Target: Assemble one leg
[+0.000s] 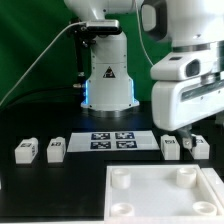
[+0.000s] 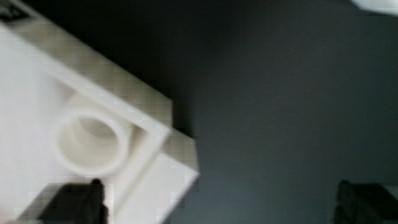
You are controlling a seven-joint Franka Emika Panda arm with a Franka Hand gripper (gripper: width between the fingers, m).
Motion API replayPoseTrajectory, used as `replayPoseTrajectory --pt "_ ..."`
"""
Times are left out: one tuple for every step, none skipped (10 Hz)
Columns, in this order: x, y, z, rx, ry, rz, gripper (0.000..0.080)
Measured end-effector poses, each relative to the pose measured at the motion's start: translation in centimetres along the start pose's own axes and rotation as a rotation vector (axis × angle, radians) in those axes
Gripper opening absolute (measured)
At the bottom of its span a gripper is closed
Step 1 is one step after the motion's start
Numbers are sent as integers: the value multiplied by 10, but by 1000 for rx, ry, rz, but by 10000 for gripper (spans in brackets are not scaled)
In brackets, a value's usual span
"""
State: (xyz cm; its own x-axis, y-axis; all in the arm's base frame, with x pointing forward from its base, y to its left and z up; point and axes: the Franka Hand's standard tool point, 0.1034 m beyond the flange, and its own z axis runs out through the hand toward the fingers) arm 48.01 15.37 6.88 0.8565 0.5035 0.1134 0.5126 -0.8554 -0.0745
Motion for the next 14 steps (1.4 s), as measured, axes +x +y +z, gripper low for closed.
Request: replayPoseTrajectory --pt "1 -2 -1 5 3 92 649" --pt "0 -6 1 10 1 175 649" --pt "-6 -23 7 17 -14 373 649" --pt "-7 -39 8 17 -21 482 649" --pt "-10 -52 10 17 -32 517 649" --pt "-11 -50 10 18 -51 485 649" --pt "-10 -49 10 18 -47 486 649" --pt "-13 -50 11 19 -72 479 649" --pt "-22 -51 11 31 -207 501 649" --pt "-25 -53 11 62 -351 547 649" --pt "-28 -53 18 78 -463 561 649" --pt "-36 -50 28 97 -588 572 649" --pt "-41 -51 29 113 -684 569 649" --pt "-43 -55 31 132 -783 558 649"
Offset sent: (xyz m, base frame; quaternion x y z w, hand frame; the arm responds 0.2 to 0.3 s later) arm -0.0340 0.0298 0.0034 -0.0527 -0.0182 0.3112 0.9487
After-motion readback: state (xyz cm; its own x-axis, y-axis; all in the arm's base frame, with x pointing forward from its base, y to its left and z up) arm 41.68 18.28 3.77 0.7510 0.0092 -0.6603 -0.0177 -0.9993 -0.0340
